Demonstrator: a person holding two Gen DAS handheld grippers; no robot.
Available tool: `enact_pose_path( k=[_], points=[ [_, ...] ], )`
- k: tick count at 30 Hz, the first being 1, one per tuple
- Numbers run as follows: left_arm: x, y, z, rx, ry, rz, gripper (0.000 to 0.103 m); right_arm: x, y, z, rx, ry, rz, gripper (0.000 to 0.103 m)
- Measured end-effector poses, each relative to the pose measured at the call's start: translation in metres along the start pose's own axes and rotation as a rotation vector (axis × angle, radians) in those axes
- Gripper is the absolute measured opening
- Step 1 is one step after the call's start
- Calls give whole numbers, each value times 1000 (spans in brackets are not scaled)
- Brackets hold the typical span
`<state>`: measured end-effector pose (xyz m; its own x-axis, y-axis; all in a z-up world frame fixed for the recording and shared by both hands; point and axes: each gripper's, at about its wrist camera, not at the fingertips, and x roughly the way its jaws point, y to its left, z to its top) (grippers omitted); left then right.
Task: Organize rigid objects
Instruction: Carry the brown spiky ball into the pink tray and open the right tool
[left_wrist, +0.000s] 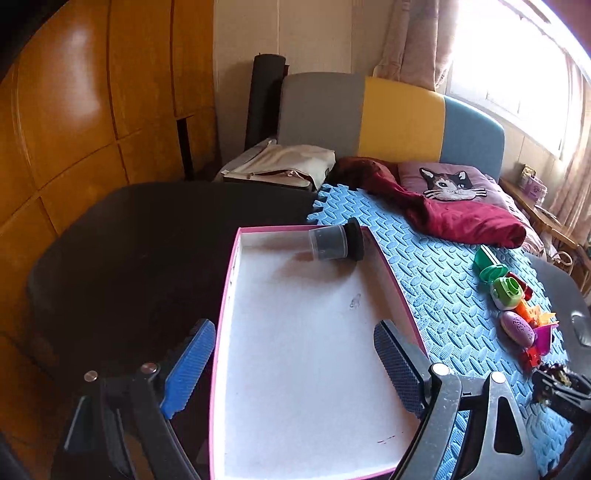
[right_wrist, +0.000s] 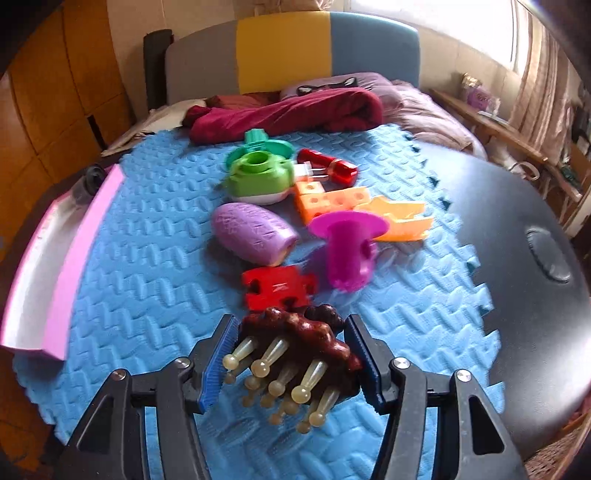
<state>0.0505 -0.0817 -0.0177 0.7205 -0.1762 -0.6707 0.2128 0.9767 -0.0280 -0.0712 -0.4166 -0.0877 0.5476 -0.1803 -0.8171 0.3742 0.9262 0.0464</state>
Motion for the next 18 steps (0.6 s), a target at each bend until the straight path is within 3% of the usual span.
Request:
enact_pose_path(
  k=[8,18],
  points=[
    [-2,13,-4,-27,5,11,89,1,36,2,-75,12,53,60],
    [0,31,-10,-70,9,33,88,-11,105,32,-169,-42,205,60]
  ],
)
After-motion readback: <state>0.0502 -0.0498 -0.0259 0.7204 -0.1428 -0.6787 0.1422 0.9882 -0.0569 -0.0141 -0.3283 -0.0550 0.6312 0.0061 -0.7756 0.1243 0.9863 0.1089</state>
